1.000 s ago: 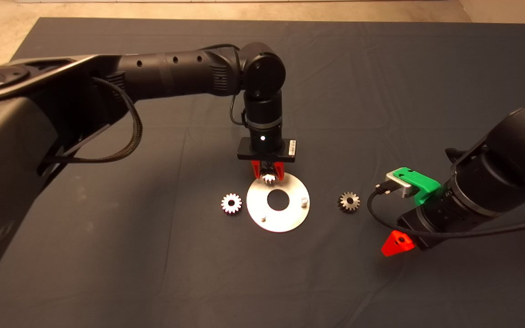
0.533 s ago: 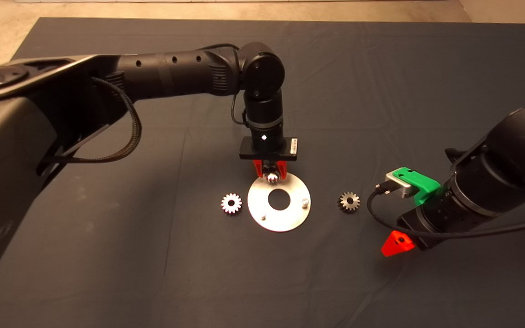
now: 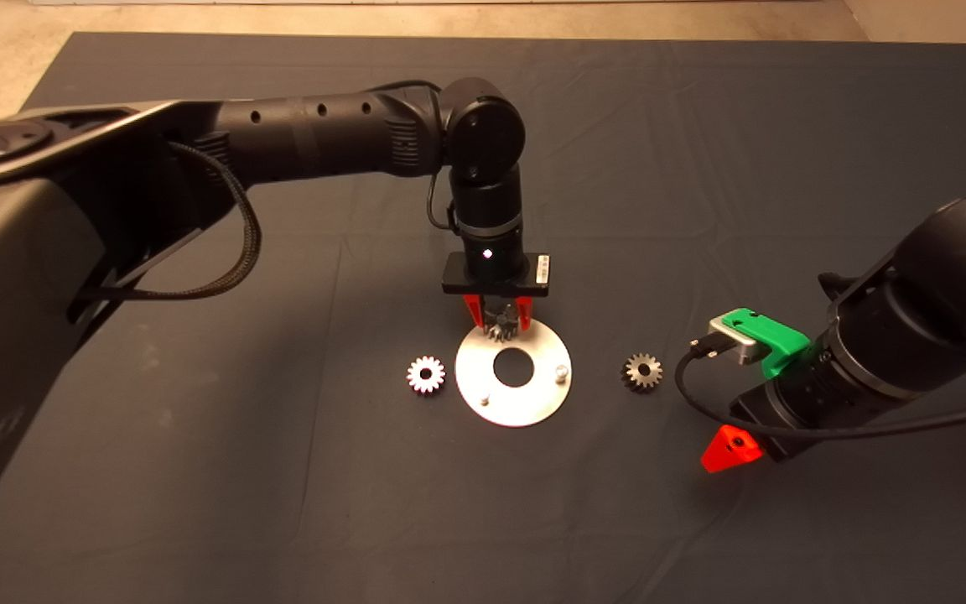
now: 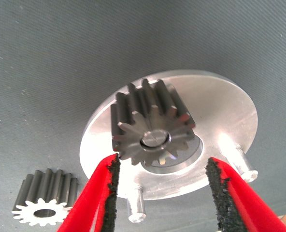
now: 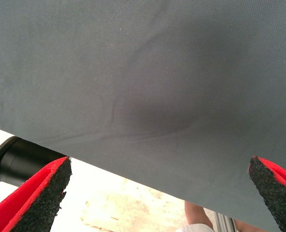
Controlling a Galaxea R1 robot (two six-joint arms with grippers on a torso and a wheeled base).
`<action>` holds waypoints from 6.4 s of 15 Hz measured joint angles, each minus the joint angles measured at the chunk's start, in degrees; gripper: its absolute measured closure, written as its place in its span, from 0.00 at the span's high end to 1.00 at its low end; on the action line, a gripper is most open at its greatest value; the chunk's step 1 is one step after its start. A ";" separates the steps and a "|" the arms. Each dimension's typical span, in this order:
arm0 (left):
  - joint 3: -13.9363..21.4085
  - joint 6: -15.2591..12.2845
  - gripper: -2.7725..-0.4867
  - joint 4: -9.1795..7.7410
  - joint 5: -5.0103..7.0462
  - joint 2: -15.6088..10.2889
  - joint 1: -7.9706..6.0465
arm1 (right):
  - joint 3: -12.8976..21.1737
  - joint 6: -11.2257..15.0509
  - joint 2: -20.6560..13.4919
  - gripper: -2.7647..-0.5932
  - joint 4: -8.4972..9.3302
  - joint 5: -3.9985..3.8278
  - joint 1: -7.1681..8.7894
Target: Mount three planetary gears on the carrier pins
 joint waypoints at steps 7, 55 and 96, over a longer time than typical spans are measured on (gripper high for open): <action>4.13 0.56 0.46 0.00 0.71 -1.70 -4.18 | -0.05 -0.03 -0.13 0.99 0.00 -0.03 -0.01; 25.69 -20.31 0.68 13.09 -1.95 -17.92 4.83 | -29.75 -15.52 15.87 0.99 -0.22 0.18 -4.14; 25.47 -20.09 0.45 15.06 0.66 -17.10 5.61 | -29.40 -15.52 15.69 0.99 -0.22 0.16 -4.13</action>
